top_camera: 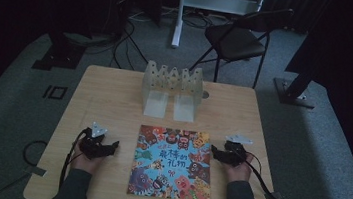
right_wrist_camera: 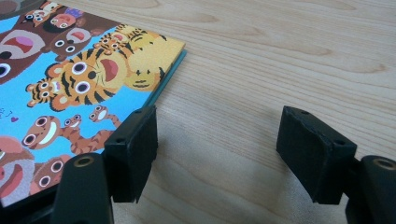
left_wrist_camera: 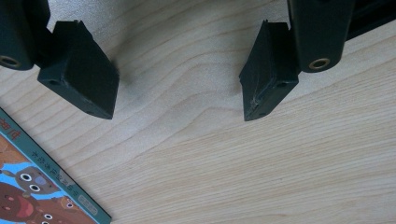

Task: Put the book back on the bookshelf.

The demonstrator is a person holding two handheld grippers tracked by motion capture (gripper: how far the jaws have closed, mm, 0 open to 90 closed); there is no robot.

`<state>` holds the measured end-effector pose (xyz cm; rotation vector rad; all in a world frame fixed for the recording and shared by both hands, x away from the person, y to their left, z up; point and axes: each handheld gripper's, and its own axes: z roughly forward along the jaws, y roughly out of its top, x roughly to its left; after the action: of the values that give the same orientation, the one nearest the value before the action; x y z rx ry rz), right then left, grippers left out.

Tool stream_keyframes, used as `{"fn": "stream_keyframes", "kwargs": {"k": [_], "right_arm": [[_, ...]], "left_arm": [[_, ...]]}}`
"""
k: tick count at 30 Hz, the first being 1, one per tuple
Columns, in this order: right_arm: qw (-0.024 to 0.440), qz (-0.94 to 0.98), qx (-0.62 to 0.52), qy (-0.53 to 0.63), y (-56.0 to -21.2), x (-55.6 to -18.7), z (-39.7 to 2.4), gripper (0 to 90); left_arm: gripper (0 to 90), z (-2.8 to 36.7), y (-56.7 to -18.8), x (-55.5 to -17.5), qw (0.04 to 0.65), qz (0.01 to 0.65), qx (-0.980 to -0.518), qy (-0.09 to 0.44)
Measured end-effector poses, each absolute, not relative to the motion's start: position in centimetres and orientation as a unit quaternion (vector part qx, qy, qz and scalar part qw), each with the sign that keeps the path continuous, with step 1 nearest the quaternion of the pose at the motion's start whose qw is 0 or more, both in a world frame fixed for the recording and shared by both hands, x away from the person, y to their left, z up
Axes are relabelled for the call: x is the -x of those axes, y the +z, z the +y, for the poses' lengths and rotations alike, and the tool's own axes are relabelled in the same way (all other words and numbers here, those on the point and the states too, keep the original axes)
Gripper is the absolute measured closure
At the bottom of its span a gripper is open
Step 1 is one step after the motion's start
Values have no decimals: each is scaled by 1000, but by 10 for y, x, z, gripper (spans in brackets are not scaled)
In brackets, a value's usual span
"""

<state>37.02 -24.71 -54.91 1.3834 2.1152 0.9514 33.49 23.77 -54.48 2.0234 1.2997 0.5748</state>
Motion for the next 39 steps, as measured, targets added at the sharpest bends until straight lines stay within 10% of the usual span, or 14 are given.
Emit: {"fn": "stream_keyframes", "kwargs": {"k": [39], "right_arm": [[192, 764, -478, 389, -527, -372, -239, 340]], "left_arm": [[312, 231, -536, -326, 338, 469, -785, 224]]}}
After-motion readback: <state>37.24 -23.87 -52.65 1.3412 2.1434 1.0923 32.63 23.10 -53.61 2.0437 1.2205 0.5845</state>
